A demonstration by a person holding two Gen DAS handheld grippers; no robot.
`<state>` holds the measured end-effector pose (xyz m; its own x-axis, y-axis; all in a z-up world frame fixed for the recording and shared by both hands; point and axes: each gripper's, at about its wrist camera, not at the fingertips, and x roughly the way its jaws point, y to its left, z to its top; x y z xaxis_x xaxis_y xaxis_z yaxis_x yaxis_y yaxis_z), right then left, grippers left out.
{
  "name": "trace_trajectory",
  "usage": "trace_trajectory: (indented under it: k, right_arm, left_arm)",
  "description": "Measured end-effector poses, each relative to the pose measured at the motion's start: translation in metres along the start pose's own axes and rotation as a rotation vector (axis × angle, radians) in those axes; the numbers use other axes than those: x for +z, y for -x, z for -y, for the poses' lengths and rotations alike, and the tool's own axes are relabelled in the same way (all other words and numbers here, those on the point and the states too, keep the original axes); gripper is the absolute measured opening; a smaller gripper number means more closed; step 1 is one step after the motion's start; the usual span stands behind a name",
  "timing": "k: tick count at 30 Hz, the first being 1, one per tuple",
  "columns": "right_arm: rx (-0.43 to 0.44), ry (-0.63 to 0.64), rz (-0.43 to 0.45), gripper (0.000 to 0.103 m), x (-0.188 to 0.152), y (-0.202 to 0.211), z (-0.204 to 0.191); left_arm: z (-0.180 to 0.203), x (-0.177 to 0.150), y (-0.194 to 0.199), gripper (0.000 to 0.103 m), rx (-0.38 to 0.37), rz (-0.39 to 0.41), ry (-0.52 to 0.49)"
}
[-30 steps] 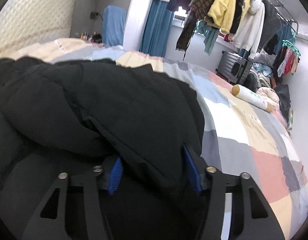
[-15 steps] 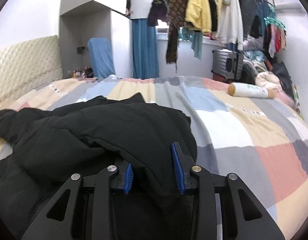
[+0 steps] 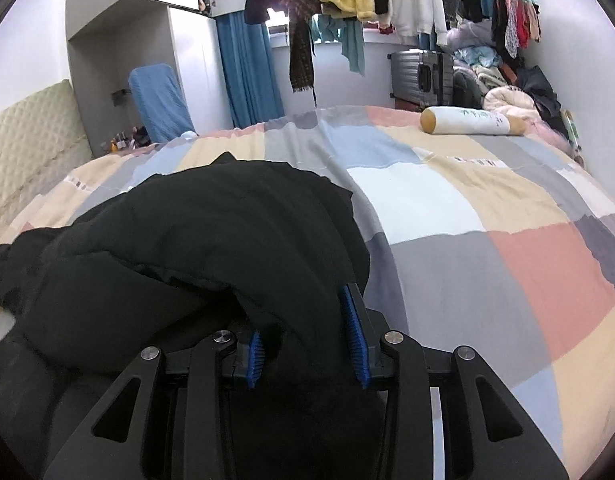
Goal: Fold large clothes
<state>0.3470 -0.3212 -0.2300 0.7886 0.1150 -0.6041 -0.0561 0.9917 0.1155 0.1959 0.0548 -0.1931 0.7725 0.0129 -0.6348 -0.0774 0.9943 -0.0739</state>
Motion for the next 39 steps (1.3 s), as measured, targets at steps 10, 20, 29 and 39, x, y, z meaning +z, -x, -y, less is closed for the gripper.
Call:
trace_trajectory:
  k: [10,20,29,39]
  right_arm:
    - [0.102,0.047,0.084,0.046,-0.002,0.097,-0.034]
    - [0.182,0.022,0.107,0.046,-0.035,0.179,-0.053]
    - [0.203,0.059,0.136,0.046,-0.074,0.224,-0.068]
    - [0.221,0.078,0.144,0.046,-0.096,0.239,-0.070]
  left_arm:
    - [0.004,-0.003,0.025,0.103,-0.010,0.027,-0.007]
    - [0.004,-0.007,0.047,0.103,-0.016,0.068,-0.003]
    - [0.008,-0.006,0.061,0.103,-0.015,0.101,-0.021]
    - [-0.001,0.001,0.061,0.103,-0.040,0.070,-0.024]
